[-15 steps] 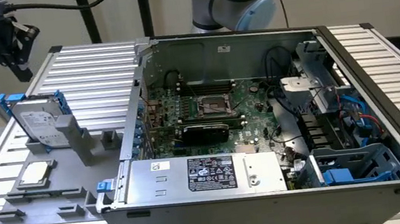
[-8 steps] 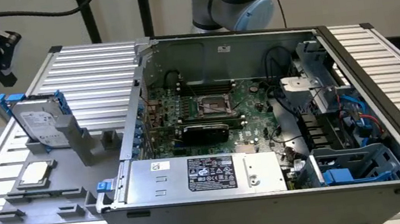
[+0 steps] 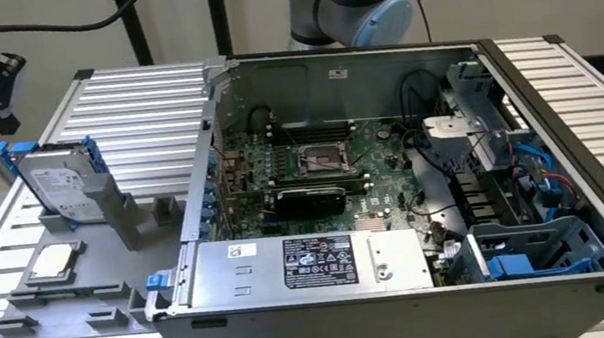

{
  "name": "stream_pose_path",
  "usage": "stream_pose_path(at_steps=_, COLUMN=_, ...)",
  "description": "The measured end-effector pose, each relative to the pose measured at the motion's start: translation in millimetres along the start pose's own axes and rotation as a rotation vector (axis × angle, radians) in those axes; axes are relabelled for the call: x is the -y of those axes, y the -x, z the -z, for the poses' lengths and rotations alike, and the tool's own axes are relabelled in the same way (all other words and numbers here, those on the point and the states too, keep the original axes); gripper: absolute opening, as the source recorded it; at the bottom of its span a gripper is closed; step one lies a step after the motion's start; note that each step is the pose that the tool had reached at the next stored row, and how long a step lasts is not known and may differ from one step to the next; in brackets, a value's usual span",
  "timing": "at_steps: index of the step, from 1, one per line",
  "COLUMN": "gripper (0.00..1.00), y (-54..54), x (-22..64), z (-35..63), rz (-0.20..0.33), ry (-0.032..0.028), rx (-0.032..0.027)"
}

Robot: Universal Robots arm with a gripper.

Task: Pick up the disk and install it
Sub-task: 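Reach for the disk, then pick up the disk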

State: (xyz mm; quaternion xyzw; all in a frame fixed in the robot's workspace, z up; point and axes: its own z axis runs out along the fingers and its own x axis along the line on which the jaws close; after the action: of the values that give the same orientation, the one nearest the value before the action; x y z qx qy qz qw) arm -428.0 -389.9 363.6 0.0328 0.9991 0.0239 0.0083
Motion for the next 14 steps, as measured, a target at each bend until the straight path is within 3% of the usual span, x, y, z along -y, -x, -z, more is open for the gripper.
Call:
stream_pose_path(at_steps=4, gripper=0.00, y=-0.5, x=-1.3, z=-1.9, rz=0.003, ry=-0.0003, rx=-0.0082)
stream_pose_path(at_steps=14, gripper=0.00, y=-0.6, x=-1.4, z=-1.9, rz=0.003, ry=-0.0004, rx=-0.0090)
